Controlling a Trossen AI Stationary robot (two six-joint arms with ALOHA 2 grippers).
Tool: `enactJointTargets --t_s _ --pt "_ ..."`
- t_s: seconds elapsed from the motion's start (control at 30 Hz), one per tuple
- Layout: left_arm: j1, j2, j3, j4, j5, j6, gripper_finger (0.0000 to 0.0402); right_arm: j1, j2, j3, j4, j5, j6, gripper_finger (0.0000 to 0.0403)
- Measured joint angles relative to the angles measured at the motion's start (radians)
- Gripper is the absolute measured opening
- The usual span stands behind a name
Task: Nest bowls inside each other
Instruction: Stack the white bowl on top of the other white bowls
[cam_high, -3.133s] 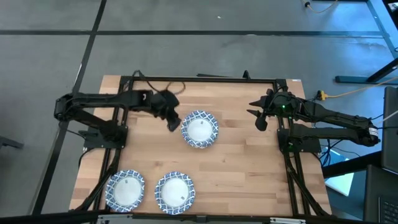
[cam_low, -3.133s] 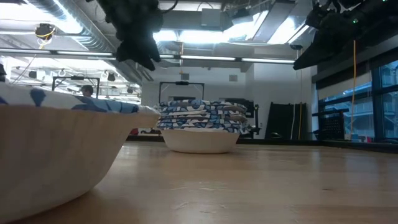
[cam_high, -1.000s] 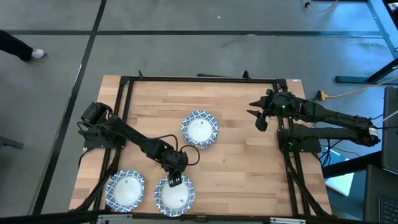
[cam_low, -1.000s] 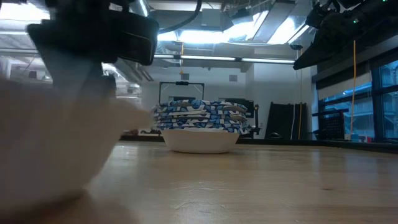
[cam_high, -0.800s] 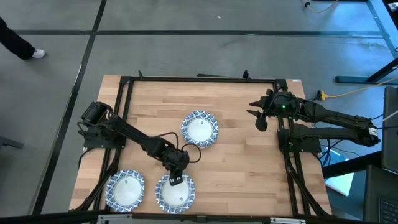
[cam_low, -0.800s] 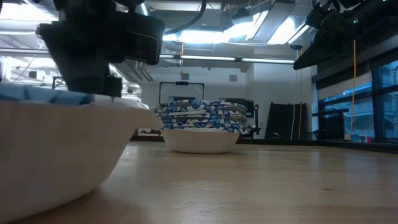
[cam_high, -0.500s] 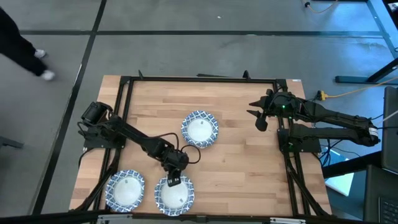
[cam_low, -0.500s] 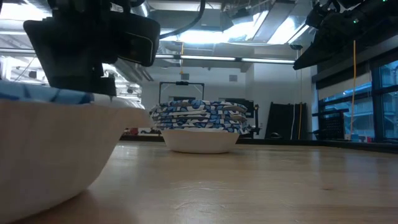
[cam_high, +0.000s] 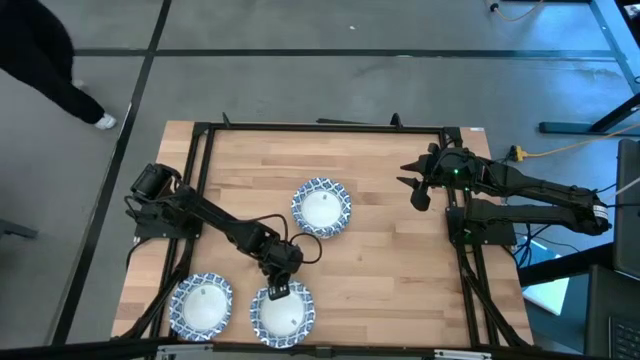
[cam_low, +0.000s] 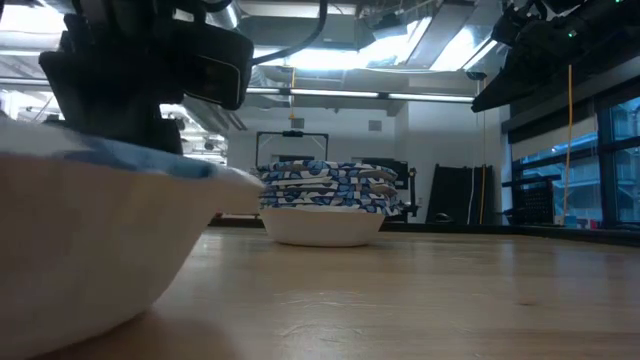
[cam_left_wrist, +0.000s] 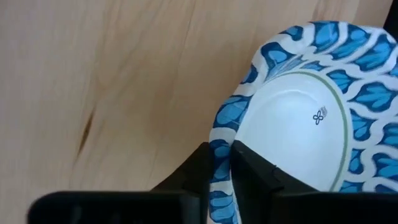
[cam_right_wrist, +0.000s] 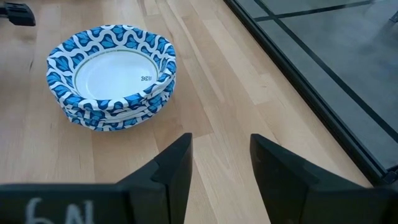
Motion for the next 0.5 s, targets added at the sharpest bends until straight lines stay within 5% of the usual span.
enactJointTargets --t_s 0.2,0.5 --pt "0.027 0.000 0.000 0.006 0.014 0.000 0.0006 0.000 0.000 0.000 0.000 0.000 0.000 0.0162" --pt "0.141 -0.070 0.000 0.009 0.140 0.034 0.0002 0.000 0.000 0.000 -0.002 0.000 0.000 0.0162"
